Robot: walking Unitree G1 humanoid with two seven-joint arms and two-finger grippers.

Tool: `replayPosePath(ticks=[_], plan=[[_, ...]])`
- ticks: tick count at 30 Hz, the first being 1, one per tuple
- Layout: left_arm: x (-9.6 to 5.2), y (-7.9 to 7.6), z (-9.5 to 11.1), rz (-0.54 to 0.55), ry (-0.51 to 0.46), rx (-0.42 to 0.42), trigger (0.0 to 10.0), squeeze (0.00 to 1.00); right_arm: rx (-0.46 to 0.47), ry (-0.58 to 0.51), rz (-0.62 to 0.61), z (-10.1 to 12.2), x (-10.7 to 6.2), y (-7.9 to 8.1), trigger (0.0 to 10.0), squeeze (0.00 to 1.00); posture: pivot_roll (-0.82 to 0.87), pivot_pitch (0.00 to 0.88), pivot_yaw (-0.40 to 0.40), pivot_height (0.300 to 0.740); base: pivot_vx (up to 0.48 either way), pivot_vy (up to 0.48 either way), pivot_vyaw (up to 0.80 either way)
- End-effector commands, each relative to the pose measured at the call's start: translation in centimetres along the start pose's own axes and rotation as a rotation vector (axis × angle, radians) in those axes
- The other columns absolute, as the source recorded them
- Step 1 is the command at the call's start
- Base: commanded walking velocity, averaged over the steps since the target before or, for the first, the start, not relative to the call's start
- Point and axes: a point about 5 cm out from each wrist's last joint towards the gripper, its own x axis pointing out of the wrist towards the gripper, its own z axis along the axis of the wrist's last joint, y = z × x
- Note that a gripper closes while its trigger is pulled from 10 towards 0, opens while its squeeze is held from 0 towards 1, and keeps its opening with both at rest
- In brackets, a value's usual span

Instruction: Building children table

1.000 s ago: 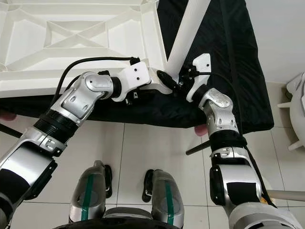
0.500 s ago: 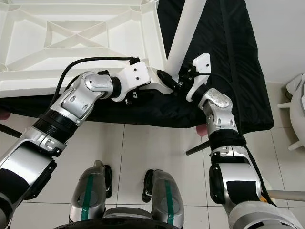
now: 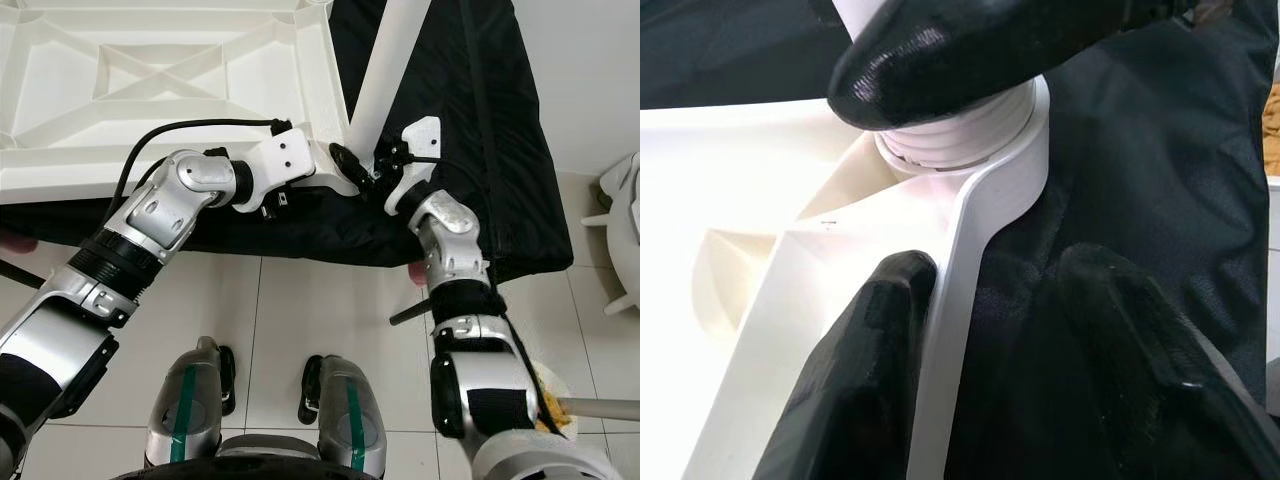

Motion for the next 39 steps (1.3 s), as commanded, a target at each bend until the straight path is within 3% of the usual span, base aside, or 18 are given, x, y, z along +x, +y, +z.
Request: replayPosePath(ticks=[1, 5, 17, 18, 20, 26, 35, 39], plan=[[0.3, -0.7, -0.1, -0.072, 0.011, 0.008, 10.0, 0.0, 0.008, 0.004, -0.095, -0.1, -0.5, -0.7, 10.0, 0.0, 0.04, 0.04, -0.056, 0.74, 0.0, 0.0, 0.0], [0.4, -0.8, -0.1, -0.08, 0.011, 0.012, 10.0, 0.0, 0.058, -0.054, -0.177, 0.1, -0.6, 0.1, 10.0, 0.0, 0.03, 0.034, -0.055, 0.74, 0.0, 0.0, 0.0], [0.4, -0.8, 0.0, -0.082, 0.009, 0.014, 10.0, 0.0, 0.08, -0.079, -0.23, 0.0, -0.6, 1.0, 10.0, 0.0, 0.03, 0.03, -0.056, 0.74, 0.0, 0.0, 0.0], [0.5, -0.8, 0.1, -0.083, 0.008, 0.016, 10.0, 0.0, 0.122, -0.108, -0.327, 0.0, -0.5, 2.2, 10.0, 0.0, 0.04, 0.024, -0.06, 0.74, 0.0, 0.0, 0.0], [0.5, -0.8, 0.1, -0.083, 0.008, 0.016, 10.0, 0.0, 0.122, -0.108, -0.327, 0.0, -0.5, 2.2, 10.0, 0.0, 0.04, 0.024, -0.06, 0.74, 0.0, 0.0, 0.0], [0.6, -0.9, 0.1, -0.084, 0.006, 0.016, 10.0, 0.0, 0.149, -0.126, -0.514, -0.1, -0.1, 3.4, 10.0, 0.0, 0.04, 0.02, -0.067, 0.74, 0.0, 0.0, 0.0], [0.5, -0.9, 0.0, -0.08, 0.006, 0.013, 10.0, 0.0, 0.159, -0.103, -0.587, -0.2, 0.5, 4.7, 10.0, 0.0, 0.04, 0.024, -0.072, 0.74, 0.0, 0.0, 0.0], [0.5, -0.9, 0.0, -0.08, 0.007, 0.013, 10.0, 0.0, 0.164, -0.109, -0.594, -0.1, 0.2, 4.4, 10.0, 0.0, 0.04, 0.028, -0.072, 0.74, 0.0, 0.0, 0.0]])
